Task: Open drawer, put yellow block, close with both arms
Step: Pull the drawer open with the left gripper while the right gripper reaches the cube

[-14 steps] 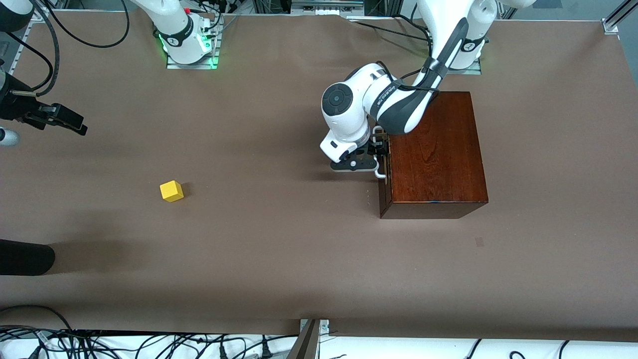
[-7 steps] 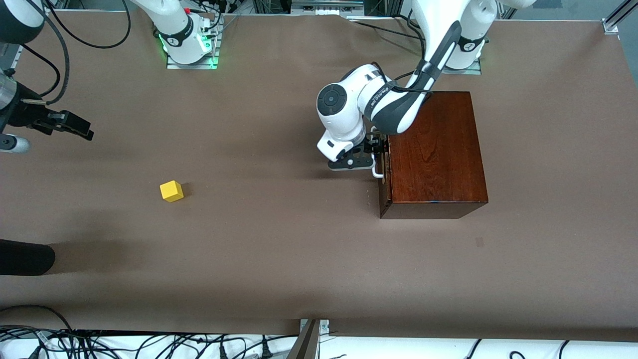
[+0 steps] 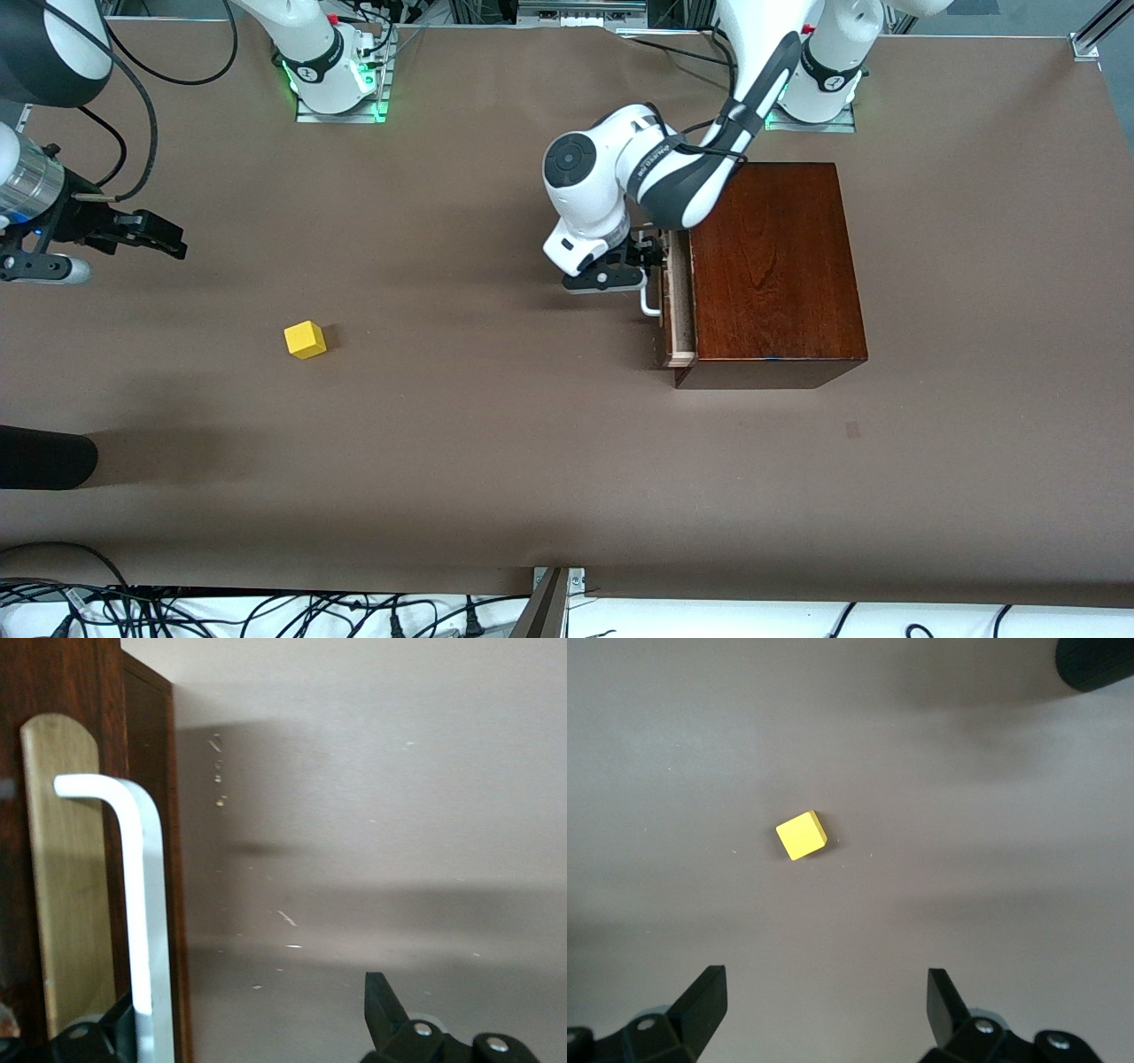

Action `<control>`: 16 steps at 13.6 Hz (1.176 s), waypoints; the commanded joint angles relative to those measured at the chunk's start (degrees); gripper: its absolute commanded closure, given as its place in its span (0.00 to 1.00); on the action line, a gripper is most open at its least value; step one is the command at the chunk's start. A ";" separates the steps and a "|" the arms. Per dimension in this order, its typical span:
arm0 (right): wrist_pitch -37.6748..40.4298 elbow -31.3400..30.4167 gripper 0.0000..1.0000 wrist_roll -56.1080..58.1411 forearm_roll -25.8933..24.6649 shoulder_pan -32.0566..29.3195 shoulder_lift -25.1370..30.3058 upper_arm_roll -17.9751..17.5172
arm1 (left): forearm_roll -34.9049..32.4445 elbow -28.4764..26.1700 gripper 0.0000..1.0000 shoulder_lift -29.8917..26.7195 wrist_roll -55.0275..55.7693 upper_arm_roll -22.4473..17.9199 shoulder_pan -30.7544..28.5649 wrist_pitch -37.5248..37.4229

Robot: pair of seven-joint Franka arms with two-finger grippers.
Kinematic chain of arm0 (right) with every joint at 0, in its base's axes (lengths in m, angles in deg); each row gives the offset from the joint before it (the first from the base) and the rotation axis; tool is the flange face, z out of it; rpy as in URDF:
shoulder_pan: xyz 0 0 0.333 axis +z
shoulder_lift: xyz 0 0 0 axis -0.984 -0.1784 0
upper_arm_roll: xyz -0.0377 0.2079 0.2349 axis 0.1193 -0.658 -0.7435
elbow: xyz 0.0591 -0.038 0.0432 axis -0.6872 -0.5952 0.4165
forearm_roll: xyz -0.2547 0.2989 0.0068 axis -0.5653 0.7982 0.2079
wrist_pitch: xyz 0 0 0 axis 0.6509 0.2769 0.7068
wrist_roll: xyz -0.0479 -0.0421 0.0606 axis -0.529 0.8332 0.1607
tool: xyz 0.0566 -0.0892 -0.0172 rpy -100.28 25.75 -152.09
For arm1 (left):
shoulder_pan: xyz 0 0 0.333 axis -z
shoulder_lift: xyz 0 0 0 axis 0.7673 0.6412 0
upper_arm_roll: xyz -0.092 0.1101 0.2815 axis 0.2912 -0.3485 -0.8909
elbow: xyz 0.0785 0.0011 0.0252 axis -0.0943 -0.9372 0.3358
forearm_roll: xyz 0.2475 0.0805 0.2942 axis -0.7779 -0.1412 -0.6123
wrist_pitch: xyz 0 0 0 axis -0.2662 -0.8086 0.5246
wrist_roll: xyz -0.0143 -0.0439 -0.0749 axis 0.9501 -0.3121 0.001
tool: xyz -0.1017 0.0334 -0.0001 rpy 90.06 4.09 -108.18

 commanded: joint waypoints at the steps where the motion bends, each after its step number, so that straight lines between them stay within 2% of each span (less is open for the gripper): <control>1: -3.84 -3.75 0.00 2.27 0.16 -0.26 0.64 -0.37 | 1.84 5.72 0.00 3.99 1.90 -0.36 2.42 -0.01; 5: -8.23 -6.83 0.00 2.36 0.16 -0.09 -0.50 -0.64 | 1.93 8.89 0.00 5.84 2.79 -0.97 4.44 -0.18; 9: -14.56 -11.05 0.00 7.09 0.25 0.09 -1.64 -1.60 | 2.72 10.74 0.00 6.64 4.19 -1.76 6.28 -0.18; 11: -17.29 -11.93 0.00 9.81 0.34 0.09 -3.48 -2.83 | 4.82 11.88 0.00 6.99 4.37 -3.94 8.74 -0.36; 16: -21.32 -13.25 0.00 19.47 5.69 0.09 -7.44 -3.45 | 6.50 13.54 0.00 7.86 5.33 -7.21 13.40 -0.62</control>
